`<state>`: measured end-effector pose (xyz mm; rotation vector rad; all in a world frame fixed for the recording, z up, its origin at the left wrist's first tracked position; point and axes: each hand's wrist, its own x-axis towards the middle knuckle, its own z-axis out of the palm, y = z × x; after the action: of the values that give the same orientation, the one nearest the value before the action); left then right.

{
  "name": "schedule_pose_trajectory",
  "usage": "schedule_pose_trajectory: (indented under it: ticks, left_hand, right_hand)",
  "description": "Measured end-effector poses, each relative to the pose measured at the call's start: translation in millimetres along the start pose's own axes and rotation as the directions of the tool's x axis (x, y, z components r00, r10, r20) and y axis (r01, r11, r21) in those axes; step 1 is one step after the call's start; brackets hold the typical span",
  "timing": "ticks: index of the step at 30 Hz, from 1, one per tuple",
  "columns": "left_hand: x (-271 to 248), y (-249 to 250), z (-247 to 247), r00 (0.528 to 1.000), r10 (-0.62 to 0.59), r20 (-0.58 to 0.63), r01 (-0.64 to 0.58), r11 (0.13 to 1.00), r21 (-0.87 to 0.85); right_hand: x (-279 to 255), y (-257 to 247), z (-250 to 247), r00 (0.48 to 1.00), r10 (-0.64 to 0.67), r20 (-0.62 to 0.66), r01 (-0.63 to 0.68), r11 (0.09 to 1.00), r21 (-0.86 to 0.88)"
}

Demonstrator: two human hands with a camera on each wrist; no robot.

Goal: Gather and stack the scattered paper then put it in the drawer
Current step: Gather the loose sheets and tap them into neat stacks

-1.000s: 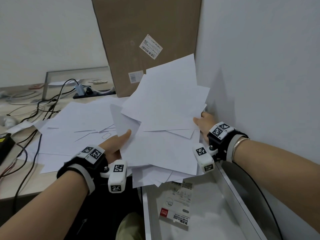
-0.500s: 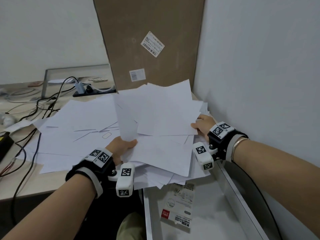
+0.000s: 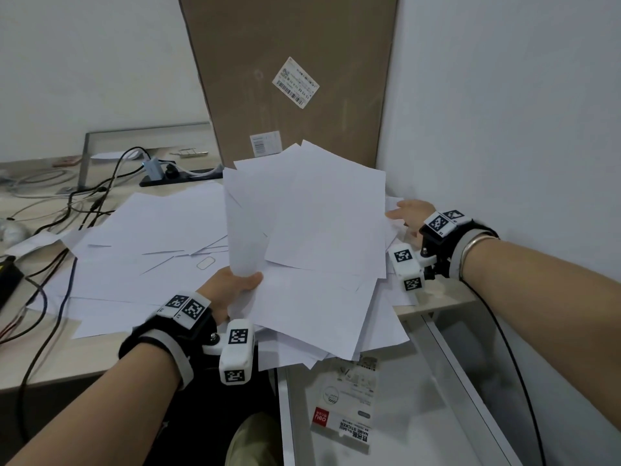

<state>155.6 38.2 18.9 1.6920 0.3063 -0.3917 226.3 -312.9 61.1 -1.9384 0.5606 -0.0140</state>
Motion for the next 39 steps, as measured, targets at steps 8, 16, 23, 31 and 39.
schedule_pose_trajectory:
  ticks: [8, 16, 23, 31, 39]
  left_hand:
    - [3, -4, -4, 0.998, 0.005, 0.062, -0.007, 0.999, 0.035]
    - [3, -4, -8, 0.995, 0.007, 0.096, -0.013, 0.998, 0.063]
    - [-1, -4, -9, 0.988, 0.011, 0.152, -0.017, 0.999, 0.041]
    - [4, -5, -5, 1.000, 0.001, -0.013, -0.001, 0.999, -0.045]
    - [9, -9, -5, 0.999, 0.021, -0.050, -0.019, 0.999, 0.048]
  right_hand:
    - [3, -6, -10, 0.998, 0.066, -0.003, -0.065, 0.986, -0.152]
    - [16, 3, -8, 0.997, 0.017, 0.071, -0.013, 0.998, -0.059]
    - [9, -3, -14, 0.997, -0.048, 0.061, 0.047, 0.999, 0.023]
    - [-20, 1, -15, 0.980, -0.142, -0.141, 0.133, 0.989, -0.069]
    - [-40, 31, 24, 0.994, -0.065, 0.093, 0.081, 0.980, -0.182]
